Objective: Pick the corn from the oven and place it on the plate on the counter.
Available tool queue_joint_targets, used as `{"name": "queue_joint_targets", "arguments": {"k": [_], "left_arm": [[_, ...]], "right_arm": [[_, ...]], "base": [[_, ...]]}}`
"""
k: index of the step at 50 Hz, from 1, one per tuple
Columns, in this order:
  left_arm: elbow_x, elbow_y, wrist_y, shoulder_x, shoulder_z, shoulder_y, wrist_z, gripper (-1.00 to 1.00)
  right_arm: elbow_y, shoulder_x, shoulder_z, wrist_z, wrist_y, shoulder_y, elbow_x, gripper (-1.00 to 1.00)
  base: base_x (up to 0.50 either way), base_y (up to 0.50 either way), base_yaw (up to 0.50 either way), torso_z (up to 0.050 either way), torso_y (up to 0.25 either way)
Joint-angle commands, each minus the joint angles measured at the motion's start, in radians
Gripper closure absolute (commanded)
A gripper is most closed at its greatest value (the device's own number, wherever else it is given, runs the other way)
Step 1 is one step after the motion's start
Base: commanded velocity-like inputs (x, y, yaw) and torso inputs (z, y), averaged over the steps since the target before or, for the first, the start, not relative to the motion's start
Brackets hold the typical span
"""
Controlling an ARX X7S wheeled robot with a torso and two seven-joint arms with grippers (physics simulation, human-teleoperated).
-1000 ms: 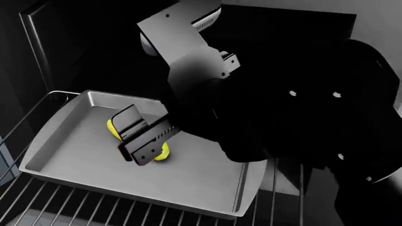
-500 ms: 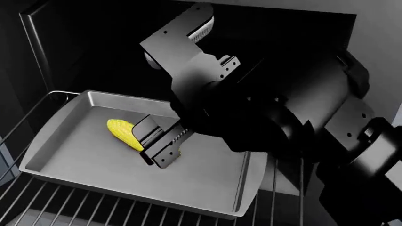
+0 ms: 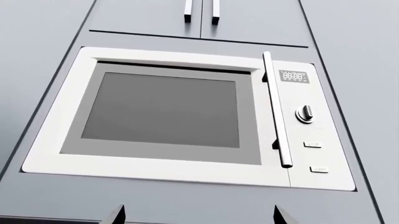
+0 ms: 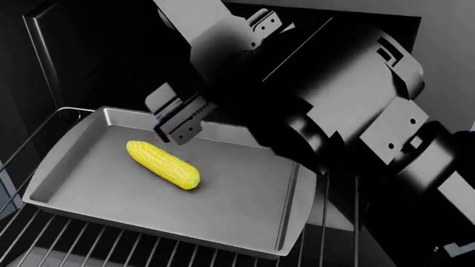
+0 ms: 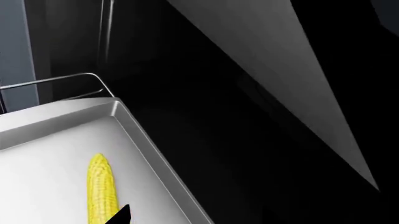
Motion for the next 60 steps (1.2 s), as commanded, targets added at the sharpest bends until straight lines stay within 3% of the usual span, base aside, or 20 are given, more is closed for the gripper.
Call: {"name": "queue_joint_targets", "arguments": {"k": [1,32,47,60], "left_arm": [[-0.002,0.0,0.006,-0.004,0.0,-0.006,0.0,-1.0],[0.01,0.0,0.004,-0.011,0.011,-0.01,0.0,-1.0],[0.016,0.0,-0.002,-0.007,0.01,0.0,0.0,-1.0],[0.022,0.0,0.01,-0.011,0.023,-0.007,0.0,-1.0]], "right_arm": [[-0.007,-0.01,-0.005,0.01,-0.01,-0.013,-0.003,-1.0],[-0.015,-0.056,-0.015,0.023,-0.017,-0.095,0.035,-1.0],[0.123,-0.072,-0.019,-0.047,-0.051,-0.118,0.027,-1.0],[0.088,-0.084,-0.042,-0.059,-0.034,-0.152,0.046,-1.0]], "base": [[0.0,0.0,0.0,0.0,0.0],[0.0,0.0,0.0,0.0,0.0],[0.0,0.0,0.0,0.0,0.0],[0.0,0.0,0.0,0.0,0.0]]}}
